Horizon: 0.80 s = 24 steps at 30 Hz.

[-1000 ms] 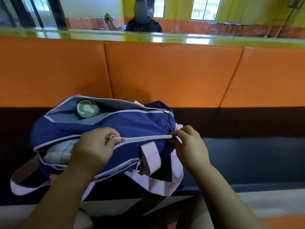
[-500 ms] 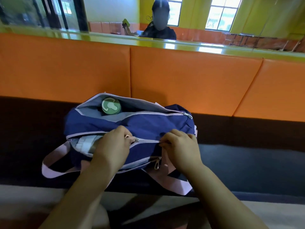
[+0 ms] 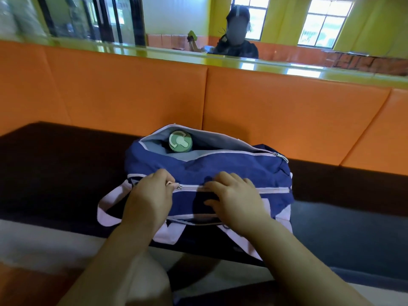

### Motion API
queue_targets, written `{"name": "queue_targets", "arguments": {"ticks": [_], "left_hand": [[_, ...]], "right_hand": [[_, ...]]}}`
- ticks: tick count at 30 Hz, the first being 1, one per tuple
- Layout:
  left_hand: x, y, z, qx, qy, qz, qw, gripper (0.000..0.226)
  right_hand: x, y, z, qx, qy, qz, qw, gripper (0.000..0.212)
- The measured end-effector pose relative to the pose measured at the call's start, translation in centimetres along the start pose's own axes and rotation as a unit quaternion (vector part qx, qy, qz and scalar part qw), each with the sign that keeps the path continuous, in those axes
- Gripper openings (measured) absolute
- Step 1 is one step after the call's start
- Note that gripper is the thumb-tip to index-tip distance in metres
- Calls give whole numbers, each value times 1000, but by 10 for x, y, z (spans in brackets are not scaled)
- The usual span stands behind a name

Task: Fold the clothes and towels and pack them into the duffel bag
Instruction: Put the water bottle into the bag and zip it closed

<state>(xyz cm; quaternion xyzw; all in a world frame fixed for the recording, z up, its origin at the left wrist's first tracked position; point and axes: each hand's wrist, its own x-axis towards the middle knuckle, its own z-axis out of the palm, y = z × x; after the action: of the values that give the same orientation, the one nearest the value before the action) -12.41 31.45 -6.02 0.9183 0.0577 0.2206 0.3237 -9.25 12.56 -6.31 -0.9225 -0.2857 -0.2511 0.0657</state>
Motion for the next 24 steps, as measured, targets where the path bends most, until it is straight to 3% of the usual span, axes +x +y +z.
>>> {"name": "queue_targets", "arguments": {"ticks": [5, 12, 16, 24], "left_hand": [[-6, -27, -13, 43, 70, 86, 993, 13], [-5, -53, -39, -14, 129, -41, 991, 8], [1, -71, -49, -45, 111, -117, 986, 8], [21, -87, -35, 3, 62, -129, 990, 7]], "right_hand": [[6, 5, 17, 52, 32, 51, 997, 8], [1, 10, 20, 87, 32, 60, 994, 5], [-1, 9, 18, 85, 40, 57, 994, 3], [-1, 4, 15, 79, 36, 41, 995, 8]]}}
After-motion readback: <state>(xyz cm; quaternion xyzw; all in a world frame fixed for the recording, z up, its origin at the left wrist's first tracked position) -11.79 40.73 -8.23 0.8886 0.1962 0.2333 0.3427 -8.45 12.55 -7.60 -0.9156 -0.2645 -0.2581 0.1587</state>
